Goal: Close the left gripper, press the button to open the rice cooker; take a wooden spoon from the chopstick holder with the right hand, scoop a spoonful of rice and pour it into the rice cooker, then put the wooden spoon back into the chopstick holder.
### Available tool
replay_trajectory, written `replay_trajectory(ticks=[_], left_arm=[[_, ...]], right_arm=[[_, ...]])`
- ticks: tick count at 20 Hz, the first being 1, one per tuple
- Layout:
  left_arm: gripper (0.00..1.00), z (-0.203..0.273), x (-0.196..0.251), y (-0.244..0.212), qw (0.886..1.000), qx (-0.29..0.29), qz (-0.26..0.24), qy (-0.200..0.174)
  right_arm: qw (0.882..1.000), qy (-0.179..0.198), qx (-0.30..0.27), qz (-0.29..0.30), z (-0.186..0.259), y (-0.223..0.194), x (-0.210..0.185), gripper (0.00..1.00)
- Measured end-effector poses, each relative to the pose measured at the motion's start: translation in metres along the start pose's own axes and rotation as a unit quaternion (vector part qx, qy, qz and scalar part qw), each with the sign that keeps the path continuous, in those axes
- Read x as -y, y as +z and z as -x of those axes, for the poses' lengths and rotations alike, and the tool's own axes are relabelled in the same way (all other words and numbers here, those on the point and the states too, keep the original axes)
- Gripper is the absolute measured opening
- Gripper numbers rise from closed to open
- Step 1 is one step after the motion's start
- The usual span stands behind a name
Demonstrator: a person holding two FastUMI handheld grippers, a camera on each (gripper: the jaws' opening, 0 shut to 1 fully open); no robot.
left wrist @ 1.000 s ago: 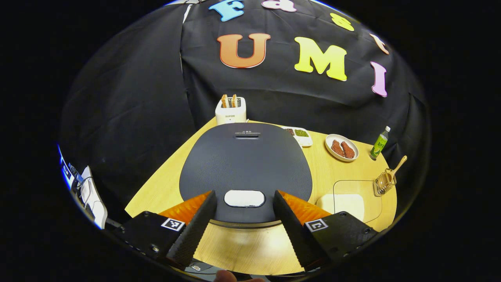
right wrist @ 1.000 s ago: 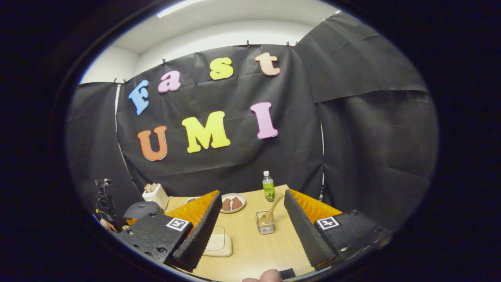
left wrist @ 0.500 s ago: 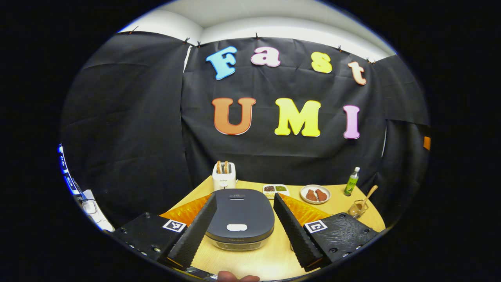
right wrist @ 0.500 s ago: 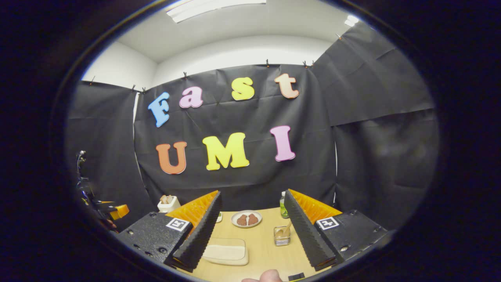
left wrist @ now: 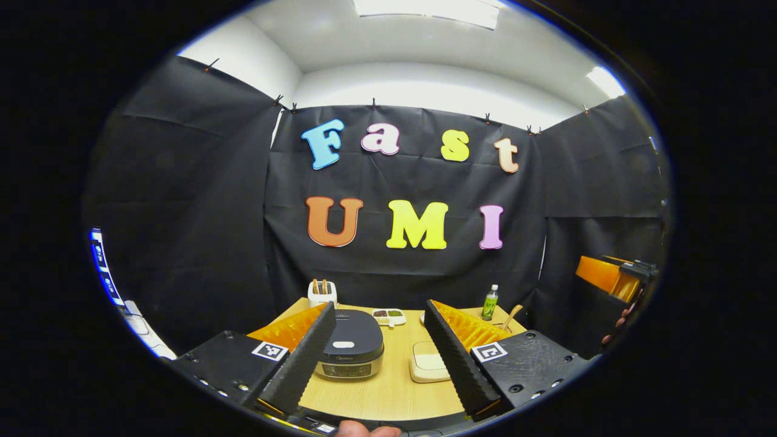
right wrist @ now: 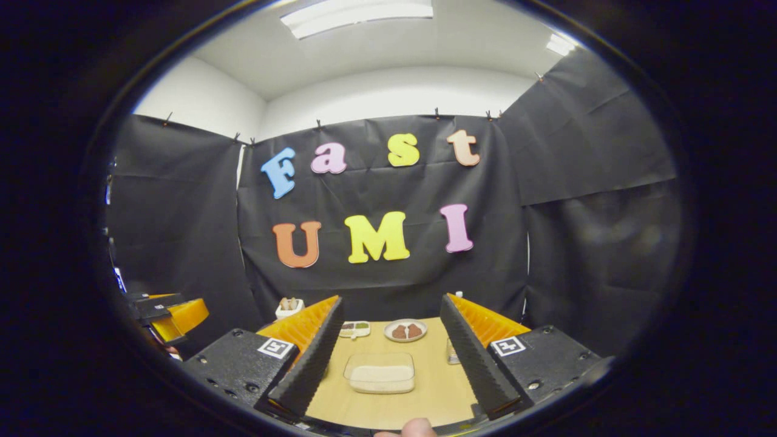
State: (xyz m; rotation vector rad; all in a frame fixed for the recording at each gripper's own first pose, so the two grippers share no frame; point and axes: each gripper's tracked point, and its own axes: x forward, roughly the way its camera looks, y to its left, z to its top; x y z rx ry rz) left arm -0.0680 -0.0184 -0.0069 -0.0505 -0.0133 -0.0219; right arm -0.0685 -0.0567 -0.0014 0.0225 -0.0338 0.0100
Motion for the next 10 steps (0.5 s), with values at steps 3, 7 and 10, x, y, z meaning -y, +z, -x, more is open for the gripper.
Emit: replay_trajectory(ticks=[3,7,10], left_arm=[[0.95,0.019,0.005,0.004,1.000,0.013,-0.009,0.003],[0.95,0.025,0.021,0.005,1.000,0.021,-0.017,-0.009],[0.95,0.024,0.023,0.007,0.999,0.024,-0.022,-0.010]], right_arm=[[1.000,-0.003,-0.002,0.002,0.017,-0.005,-0.013,1.00],[1.000,0.002,-0.009,0.001,0.023,-0.012,-0.024,0.99],[1.000,-0.002,-0.013,0.006,0.020,-0.014,-0.016,1.00]])
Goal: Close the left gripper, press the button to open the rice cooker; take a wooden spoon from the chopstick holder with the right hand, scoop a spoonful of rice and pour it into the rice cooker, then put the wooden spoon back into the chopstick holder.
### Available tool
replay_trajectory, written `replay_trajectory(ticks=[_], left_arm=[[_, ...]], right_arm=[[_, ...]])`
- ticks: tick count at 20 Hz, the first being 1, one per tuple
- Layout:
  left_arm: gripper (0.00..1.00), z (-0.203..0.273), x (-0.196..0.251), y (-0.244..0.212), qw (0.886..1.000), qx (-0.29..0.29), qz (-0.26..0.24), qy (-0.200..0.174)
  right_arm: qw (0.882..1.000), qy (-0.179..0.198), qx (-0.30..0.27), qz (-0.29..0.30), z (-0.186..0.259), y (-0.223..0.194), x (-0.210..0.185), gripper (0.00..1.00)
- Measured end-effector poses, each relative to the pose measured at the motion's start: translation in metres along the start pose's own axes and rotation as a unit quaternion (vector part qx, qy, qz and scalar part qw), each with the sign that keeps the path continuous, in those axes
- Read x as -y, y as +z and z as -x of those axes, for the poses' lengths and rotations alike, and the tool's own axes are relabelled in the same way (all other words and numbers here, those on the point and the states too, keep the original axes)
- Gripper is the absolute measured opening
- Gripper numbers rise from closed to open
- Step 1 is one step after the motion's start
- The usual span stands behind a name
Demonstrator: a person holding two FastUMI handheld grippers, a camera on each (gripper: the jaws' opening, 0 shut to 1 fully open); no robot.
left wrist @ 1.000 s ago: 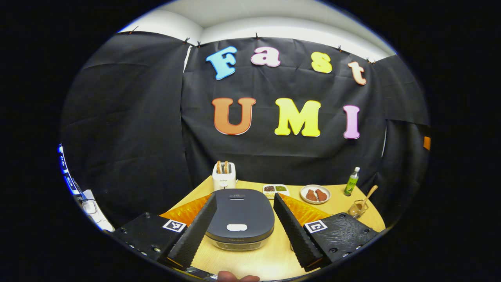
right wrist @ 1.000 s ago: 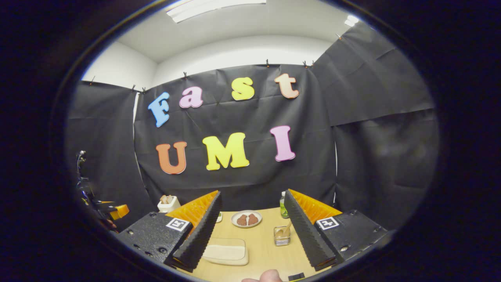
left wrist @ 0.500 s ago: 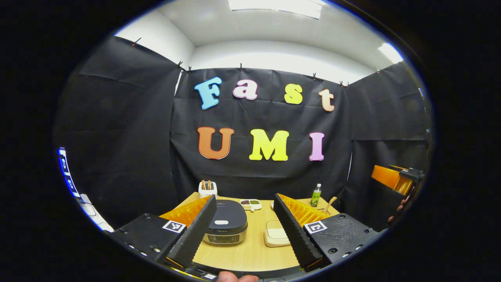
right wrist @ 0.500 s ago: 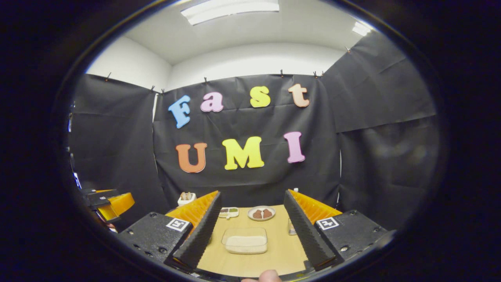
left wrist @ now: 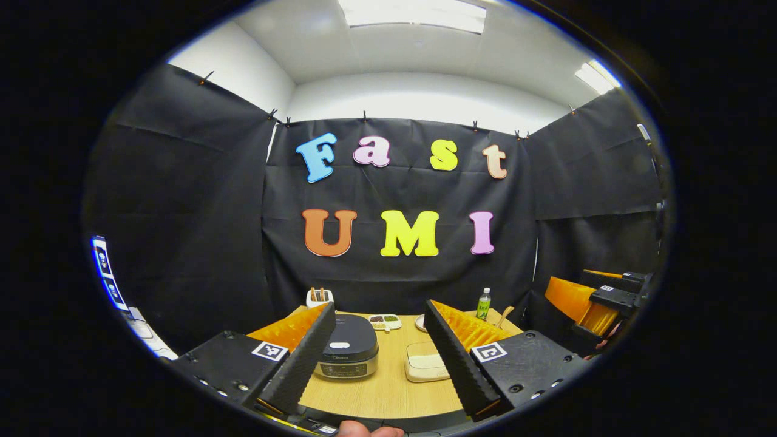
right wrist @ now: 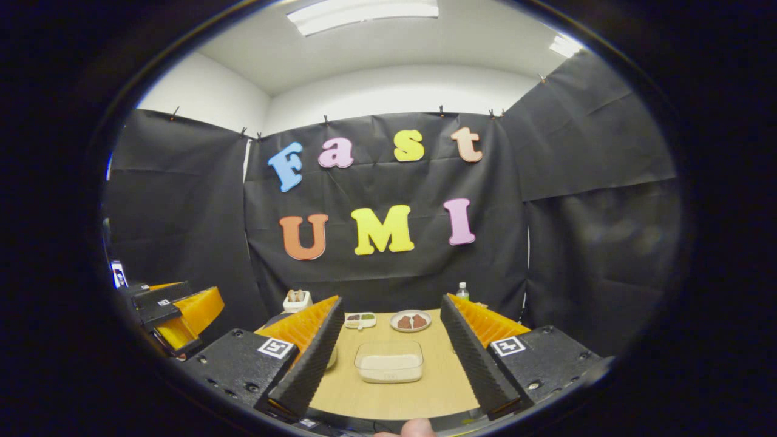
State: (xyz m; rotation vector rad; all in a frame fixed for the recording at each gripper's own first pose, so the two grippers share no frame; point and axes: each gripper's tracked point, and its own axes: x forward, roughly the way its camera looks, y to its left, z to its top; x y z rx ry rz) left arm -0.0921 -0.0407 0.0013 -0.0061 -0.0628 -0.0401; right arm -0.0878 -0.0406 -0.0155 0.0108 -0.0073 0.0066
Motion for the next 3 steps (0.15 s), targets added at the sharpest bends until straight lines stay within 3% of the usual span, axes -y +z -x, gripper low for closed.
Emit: replay_trajectory(ticks=[2,3], left_arm=[[0.95,-0.0025,0.0056,0.0013,1.000,0.002,-0.003,-0.002],[1.00,-0.0034,0.0072,0.0010,1.000,0.004,-0.005,-0.004]], right_arm=[[1.000,-0.004,-0.004,0.006,-0.0022,-0.0012,0.0062,0.99],[1.000,-0.006,-0.005,0.007,-0.0036,-0.0014,0.0082,1.00]])
